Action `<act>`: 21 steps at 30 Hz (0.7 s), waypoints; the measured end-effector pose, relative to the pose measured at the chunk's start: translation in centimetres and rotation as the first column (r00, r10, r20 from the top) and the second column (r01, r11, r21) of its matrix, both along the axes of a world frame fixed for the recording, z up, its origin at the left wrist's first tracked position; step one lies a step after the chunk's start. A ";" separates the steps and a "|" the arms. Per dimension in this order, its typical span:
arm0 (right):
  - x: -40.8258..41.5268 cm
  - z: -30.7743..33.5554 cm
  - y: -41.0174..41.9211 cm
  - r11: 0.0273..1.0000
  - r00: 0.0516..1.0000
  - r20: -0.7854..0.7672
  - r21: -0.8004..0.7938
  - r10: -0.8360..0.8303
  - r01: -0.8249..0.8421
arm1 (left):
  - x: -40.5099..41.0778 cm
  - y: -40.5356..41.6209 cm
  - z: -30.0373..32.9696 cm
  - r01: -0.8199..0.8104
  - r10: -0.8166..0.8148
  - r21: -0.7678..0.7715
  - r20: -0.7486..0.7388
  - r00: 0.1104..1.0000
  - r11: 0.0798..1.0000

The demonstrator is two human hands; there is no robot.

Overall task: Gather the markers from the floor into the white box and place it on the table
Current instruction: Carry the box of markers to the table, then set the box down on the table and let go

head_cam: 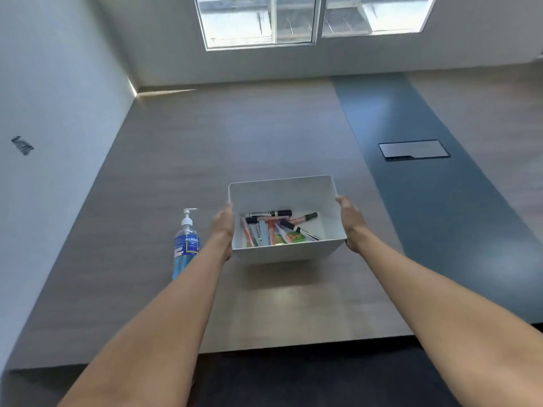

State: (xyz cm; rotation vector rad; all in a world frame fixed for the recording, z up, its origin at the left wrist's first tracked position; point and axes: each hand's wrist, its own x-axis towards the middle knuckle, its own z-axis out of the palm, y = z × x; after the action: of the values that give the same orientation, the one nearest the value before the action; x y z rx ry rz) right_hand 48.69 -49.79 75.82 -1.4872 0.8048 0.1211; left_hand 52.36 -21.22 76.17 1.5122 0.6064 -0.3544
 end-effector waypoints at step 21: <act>2.3 3.7 1.1 0.430 0.806 -0.159 -0.779 0.569 -0.457 | 0.3 0.7 5.3 0.223 -0.529 0.884 0.032 0.848 0.411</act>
State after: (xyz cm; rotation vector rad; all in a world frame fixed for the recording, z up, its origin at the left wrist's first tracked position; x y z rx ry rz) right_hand 50.99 -48.74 79.56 -2.5699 0.2176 0.1300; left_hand 52.66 -20.57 81.48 2.6721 0.1166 -0.1264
